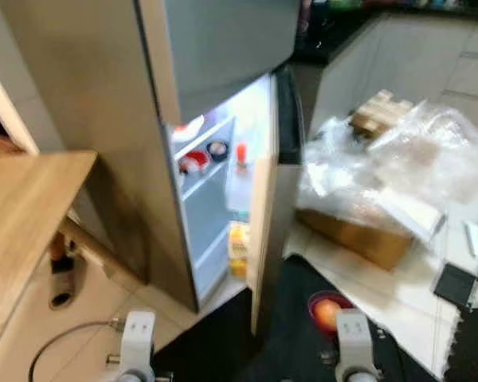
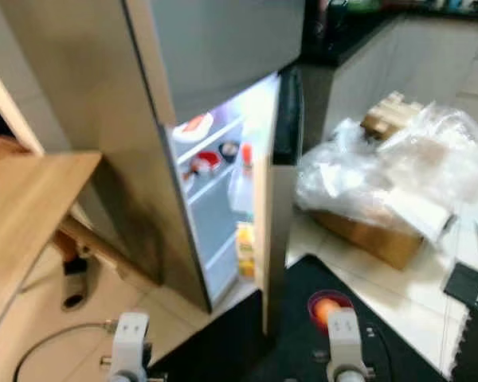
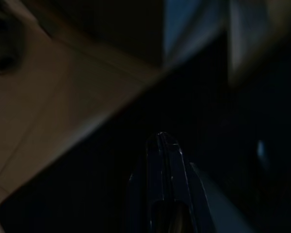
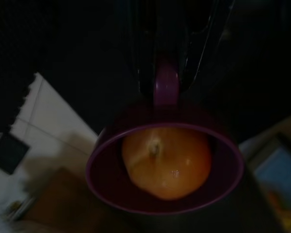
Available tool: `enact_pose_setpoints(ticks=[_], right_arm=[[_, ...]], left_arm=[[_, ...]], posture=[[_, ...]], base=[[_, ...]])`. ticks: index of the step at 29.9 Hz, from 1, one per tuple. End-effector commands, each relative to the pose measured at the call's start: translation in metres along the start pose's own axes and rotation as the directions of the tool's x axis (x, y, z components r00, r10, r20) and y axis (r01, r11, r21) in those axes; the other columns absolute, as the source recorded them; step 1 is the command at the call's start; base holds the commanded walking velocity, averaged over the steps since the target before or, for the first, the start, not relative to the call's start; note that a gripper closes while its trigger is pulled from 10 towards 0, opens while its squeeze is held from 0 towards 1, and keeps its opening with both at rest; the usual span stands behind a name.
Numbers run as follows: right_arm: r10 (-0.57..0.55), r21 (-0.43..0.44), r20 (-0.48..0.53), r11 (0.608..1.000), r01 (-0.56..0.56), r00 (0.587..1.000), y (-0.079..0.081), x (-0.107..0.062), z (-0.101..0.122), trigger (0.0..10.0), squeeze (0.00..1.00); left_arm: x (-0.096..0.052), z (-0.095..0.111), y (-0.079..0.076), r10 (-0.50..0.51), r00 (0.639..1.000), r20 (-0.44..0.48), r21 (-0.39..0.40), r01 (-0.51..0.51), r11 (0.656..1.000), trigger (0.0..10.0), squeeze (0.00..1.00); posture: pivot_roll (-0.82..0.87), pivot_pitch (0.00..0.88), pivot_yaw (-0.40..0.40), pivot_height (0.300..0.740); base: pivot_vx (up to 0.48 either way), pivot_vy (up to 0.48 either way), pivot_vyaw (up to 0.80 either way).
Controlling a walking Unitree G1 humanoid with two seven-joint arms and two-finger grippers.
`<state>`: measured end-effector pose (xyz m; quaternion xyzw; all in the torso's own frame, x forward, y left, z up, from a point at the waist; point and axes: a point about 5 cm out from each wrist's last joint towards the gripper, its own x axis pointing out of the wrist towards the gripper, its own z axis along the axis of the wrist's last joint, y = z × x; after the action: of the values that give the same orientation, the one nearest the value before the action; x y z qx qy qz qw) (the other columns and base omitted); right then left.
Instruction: Restocking fridge
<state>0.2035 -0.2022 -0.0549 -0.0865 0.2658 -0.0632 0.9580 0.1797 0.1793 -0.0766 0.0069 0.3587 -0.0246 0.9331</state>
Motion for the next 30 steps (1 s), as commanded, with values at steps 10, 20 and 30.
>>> enact_pose_setpoints(ticks=[10,20,30], right_arm=[[-0.007,0.005,-0.045,1.000,0.008,0.999,0.0004,-0.0081,-0.0144,10.0,0.00],[0.019,-0.026,-0.040,0.999,-0.020,0.999,0.0020,-0.0083,-0.0143,10.0,0.00],[0.024,-0.026,-0.046,0.999,-0.025,0.999,0.0034,-0.0087,-0.0153,10.0,0.00]], left_arm=[[0.0005,-0.0017,-0.0001,-0.014,1.000,-0.027,0.023,0.015,1.000,10.0,0.00],[-0.0003,-0.0036,0.0005,-0.018,0.999,-0.033,0.037,0.020,0.999,10.0,0.00],[-0.0003,-0.0039,0.0005,-0.027,0.999,-0.037,0.063,0.029,0.998,10.0,0.00]], posture=[[-0.12,0.063,0.011,0.731],[-0.12,0.064,0.016,0.731],[-0.12,0.058,0.020,0.731]], base=[[-0.065,0.000,0.00],[0.000,0.000,0.00],[0.000,0.000,0.72]])
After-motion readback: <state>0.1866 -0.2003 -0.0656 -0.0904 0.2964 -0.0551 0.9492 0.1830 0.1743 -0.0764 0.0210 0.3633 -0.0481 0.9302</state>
